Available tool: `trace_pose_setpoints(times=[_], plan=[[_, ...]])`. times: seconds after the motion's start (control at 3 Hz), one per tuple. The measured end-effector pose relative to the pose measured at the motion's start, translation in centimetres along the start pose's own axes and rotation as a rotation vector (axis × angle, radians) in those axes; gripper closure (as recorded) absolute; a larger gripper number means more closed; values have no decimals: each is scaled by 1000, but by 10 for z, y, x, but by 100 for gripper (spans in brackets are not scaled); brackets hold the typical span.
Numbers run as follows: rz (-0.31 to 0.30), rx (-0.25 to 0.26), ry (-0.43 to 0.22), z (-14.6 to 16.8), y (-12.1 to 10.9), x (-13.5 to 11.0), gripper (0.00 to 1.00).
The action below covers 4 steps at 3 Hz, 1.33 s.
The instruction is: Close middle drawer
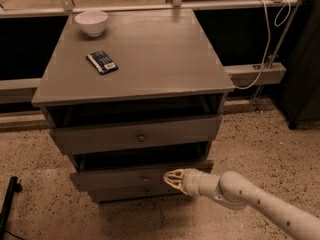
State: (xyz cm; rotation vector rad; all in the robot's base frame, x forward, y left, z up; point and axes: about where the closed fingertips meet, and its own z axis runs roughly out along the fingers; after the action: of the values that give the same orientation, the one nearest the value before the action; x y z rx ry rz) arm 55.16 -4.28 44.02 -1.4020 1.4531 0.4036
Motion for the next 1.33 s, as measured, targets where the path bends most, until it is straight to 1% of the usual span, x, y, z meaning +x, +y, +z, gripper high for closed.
trace_pose_setpoints(times=[0.33, 0.67, 1.0, 1.33], plan=[[7, -10, 24, 7, -2, 6, 100], [45, 0, 90, 24, -12, 40, 100], [48, 58, 122, 34, -27, 63, 100], [35, 111, 133, 41, -41, 72, 100]])
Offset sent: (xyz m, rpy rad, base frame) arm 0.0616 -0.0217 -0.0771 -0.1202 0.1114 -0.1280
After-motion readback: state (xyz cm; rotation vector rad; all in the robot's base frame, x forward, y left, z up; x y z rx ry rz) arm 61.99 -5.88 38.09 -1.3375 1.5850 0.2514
